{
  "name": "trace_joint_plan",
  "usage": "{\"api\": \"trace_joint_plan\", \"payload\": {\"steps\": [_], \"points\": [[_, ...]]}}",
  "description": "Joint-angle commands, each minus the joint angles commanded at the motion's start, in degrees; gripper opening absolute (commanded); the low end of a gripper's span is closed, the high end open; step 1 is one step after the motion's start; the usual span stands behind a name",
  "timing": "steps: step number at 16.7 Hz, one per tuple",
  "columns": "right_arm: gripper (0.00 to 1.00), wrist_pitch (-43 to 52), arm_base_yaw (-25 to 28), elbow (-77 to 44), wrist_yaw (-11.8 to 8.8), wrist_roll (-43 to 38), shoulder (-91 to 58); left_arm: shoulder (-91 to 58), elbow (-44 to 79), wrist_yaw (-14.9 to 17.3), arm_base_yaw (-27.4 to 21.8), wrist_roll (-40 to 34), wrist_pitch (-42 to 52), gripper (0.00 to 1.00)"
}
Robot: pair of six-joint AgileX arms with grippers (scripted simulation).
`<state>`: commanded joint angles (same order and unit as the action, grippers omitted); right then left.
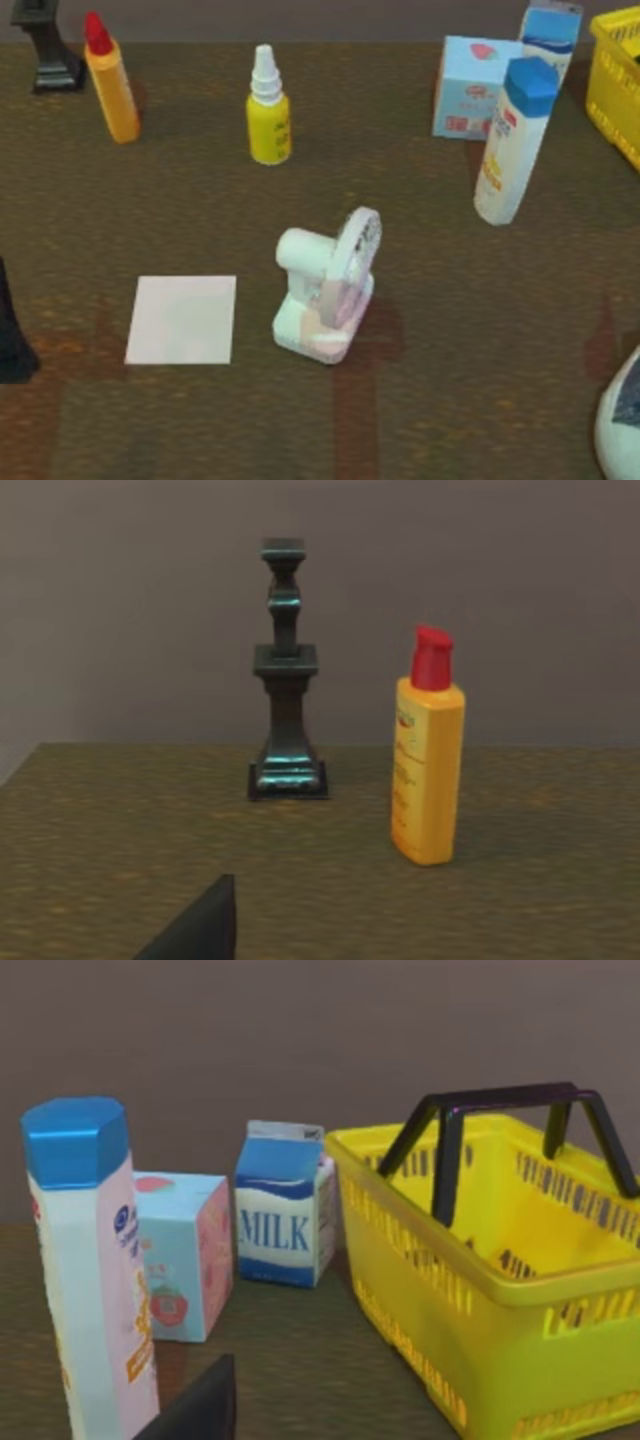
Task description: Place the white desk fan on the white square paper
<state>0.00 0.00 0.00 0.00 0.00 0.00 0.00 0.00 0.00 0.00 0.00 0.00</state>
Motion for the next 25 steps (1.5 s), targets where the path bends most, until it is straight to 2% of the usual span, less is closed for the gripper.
{"api": "trace_joint_plan", "payload": {"steps": [5, 11, 16, 25], "points": [[1.00, 0.00, 0.00, 0.00, 0.00, 0.00, 0.00, -3.07, 1.83, 0.08, -1.07, 0.28, 2.68, 1.00], [1.00, 0.00, 0.00, 0.00, 0.00, 0.00, 0.00, -21.52, 16.48, 0.15, -7.29, 0.52, 17.94, 1.00], [1.00, 0.00, 0.00, 0.00, 0.00, 0.00, 0.00, -42.56, 39.85, 0.39, -14.95, -1.32, 34.07, 1.00], [1.00, 0.00, 0.00, 0.00, 0.00, 0.00, 0.00, -84.13, 92.74, 1.09, -29.99, -9.22, 61.54, 1.00]]}}
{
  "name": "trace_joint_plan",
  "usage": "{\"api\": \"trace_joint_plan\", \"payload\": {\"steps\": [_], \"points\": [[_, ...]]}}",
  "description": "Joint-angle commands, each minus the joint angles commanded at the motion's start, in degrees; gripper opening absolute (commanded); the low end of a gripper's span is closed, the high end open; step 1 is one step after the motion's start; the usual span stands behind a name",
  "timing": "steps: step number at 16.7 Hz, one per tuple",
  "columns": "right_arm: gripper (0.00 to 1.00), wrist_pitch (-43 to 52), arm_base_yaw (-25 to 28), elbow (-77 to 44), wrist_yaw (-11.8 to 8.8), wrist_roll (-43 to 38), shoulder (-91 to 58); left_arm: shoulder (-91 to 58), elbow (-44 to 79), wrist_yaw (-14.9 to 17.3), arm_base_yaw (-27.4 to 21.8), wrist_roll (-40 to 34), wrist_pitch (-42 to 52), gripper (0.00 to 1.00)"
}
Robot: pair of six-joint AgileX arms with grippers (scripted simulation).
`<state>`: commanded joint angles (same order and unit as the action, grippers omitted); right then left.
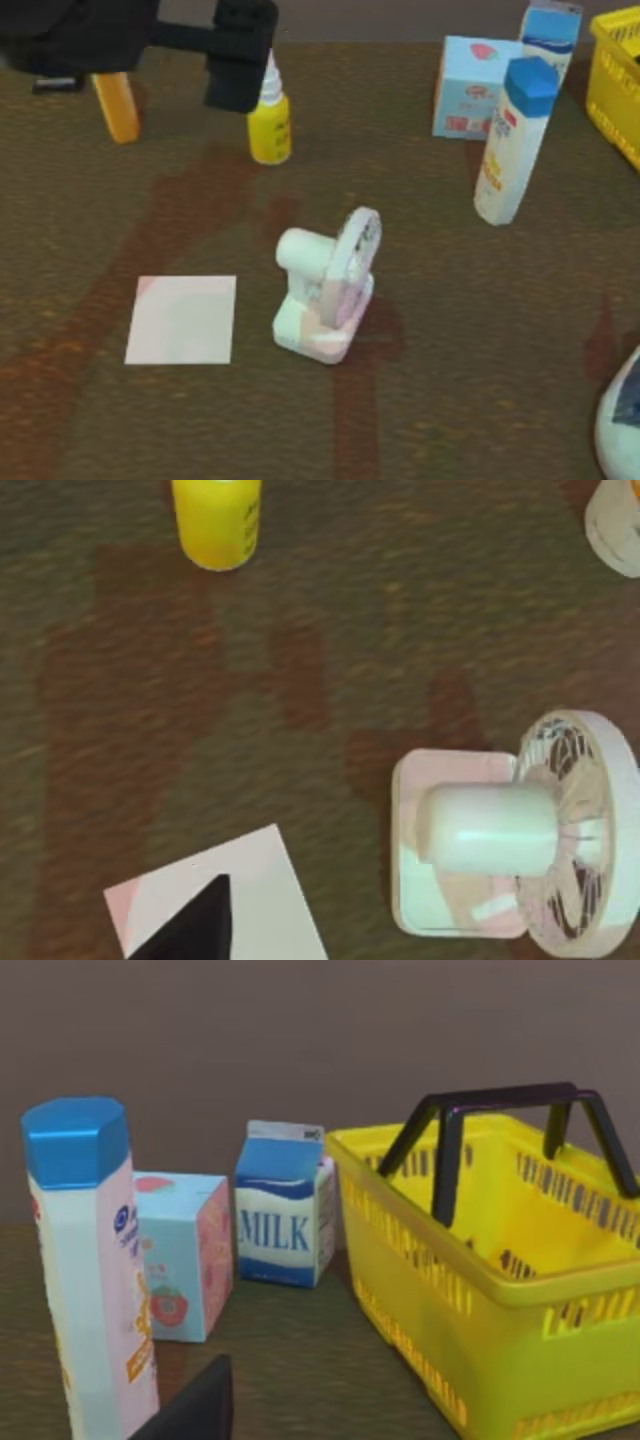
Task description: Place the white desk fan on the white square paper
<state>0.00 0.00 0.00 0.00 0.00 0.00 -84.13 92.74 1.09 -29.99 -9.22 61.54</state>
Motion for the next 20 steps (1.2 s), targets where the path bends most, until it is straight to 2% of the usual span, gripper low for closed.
{"api": "trace_joint_plan", "payload": {"steps": [5, 9, 13, 20], "points": [[1.00, 0.00, 0.00, 0.00, 0.00, 0.00, 0.00, -23.30, 23.28, -0.16, -6.82, -4.88, 14.80, 1.00], [1.00, 0.00, 0.00, 0.00, 0.00, 0.00, 0.00, -38.31, 34.96, -0.49, -10.58, -7.90, 24.94, 1.00], [1.00, 0.00, 0.00, 0.00, 0.00, 0.00, 0.00, -45.95, 39.98, -0.77, -12.35, -9.48, 30.54, 1.00], [1.00, 0.00, 0.00, 0.00, 0.00, 0.00, 0.00, -46.37, 39.95, -0.77, -12.19, -9.49, 30.59, 1.00]]}}
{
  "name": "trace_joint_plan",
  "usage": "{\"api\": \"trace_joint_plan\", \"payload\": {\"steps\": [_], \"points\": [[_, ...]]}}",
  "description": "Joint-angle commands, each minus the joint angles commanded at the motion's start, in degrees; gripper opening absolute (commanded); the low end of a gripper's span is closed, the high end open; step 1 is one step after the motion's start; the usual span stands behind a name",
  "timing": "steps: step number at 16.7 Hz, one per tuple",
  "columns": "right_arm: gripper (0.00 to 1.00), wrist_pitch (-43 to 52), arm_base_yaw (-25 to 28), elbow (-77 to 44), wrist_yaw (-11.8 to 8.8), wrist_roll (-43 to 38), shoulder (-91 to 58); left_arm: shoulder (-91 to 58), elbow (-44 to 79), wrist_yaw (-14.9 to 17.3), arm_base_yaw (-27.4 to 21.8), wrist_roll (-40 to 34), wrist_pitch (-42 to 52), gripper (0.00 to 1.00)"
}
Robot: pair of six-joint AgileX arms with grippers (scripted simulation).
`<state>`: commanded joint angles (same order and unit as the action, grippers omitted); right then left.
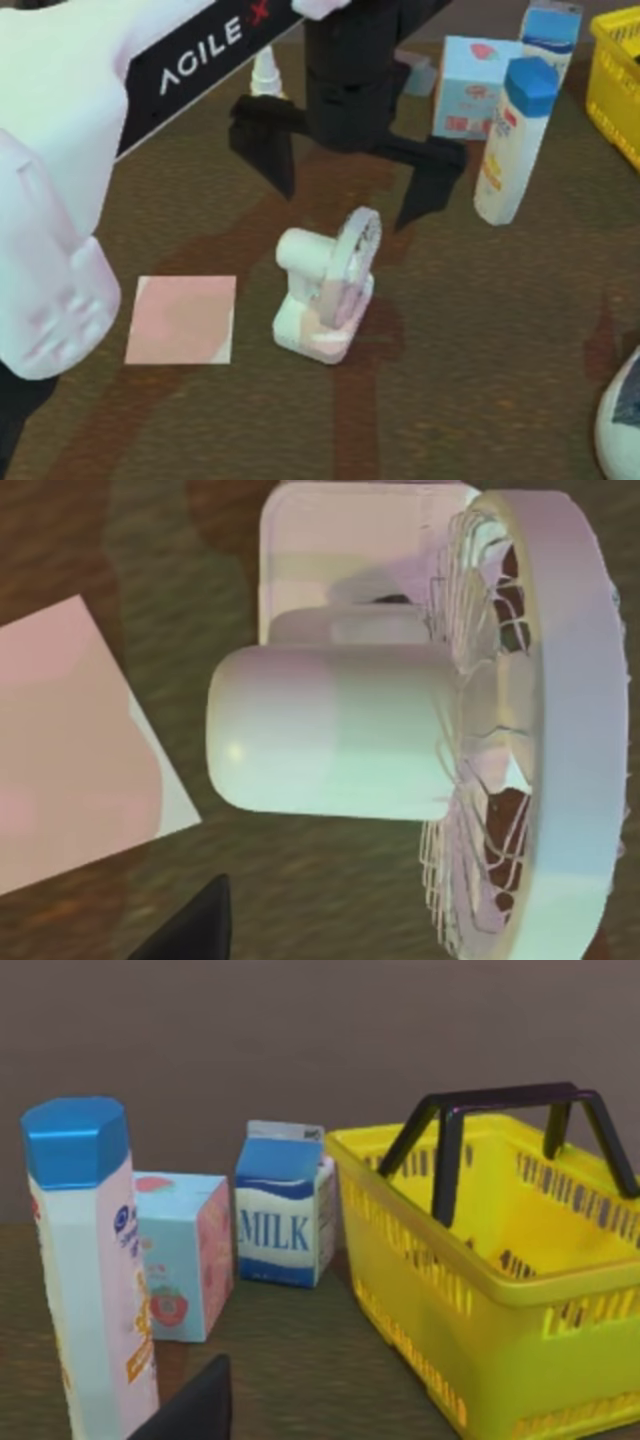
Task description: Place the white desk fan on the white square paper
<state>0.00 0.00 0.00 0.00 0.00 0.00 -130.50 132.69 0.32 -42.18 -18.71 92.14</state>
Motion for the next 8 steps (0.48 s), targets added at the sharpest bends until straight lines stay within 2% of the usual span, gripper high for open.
{"api": "trace_joint_plan", "payload": {"steps": [8], "points": [[1.00, 0.00, 0.00, 0.00, 0.00, 0.00, 0.00, 2.55, -15.02, -0.05, -0.15, -0.01, -12.35, 1.00]]}}
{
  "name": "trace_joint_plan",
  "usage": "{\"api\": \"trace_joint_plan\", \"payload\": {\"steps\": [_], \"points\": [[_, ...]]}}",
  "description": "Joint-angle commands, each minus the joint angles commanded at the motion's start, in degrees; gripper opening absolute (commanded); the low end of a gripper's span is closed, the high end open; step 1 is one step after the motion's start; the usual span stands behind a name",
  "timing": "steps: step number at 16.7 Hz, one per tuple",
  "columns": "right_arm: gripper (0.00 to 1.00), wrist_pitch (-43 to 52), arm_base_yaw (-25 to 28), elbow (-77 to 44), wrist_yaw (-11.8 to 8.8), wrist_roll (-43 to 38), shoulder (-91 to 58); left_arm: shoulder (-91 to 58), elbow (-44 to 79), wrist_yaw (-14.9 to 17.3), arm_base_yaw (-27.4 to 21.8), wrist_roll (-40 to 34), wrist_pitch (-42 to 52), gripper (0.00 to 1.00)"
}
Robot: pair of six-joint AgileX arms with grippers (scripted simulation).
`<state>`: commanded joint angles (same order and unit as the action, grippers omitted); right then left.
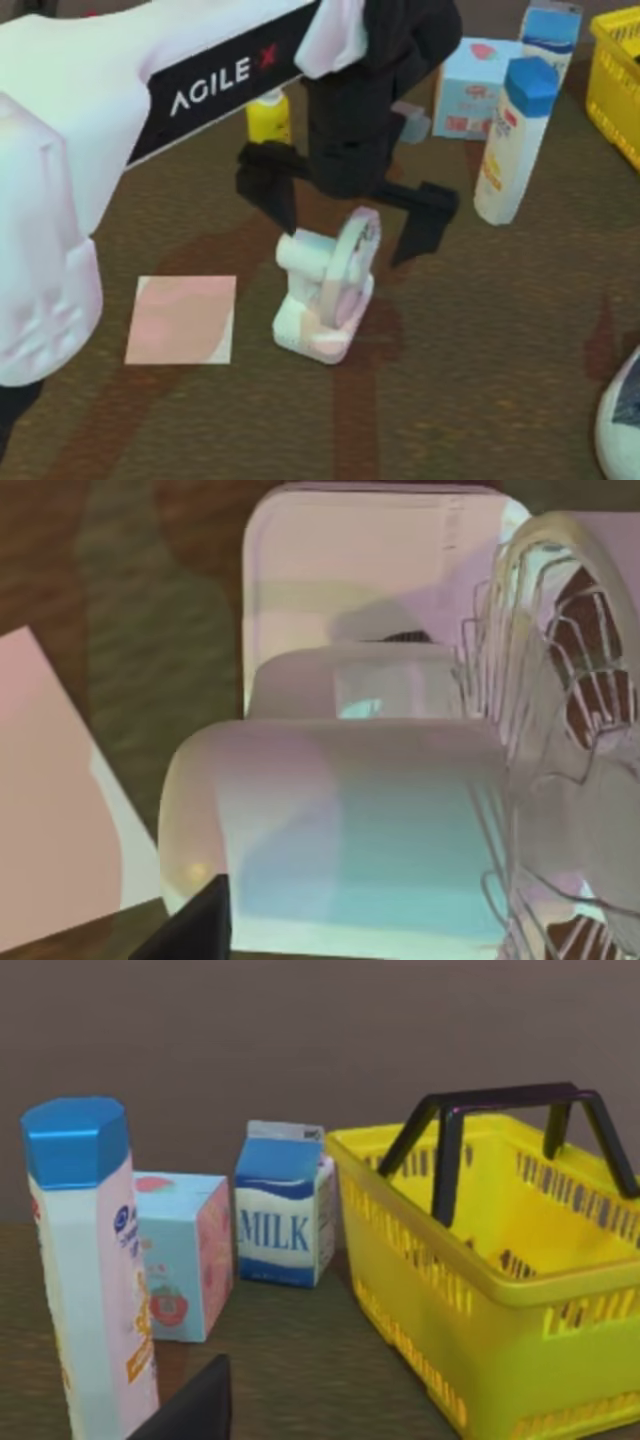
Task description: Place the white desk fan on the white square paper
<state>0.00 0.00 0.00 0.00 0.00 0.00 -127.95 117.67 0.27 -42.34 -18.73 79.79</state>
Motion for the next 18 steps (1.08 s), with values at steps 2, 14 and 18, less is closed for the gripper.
{"api": "trace_joint_plan", "payload": {"steps": [2, 14, 18], "points": [[1.00, 0.00, 0.00, 0.00, 0.00, 0.00, 0.00, 0.13, -0.70, 0.00, -0.02, -0.02, -0.66, 1.00], [1.00, 0.00, 0.00, 0.00, 0.00, 0.00, 0.00, 0.13, -0.70, 0.00, -0.02, -0.02, -0.66, 0.32], [1.00, 0.00, 0.00, 0.00, 0.00, 0.00, 0.00, 0.13, -0.70, 0.00, -0.02, -0.02, -0.66, 0.02]]}}
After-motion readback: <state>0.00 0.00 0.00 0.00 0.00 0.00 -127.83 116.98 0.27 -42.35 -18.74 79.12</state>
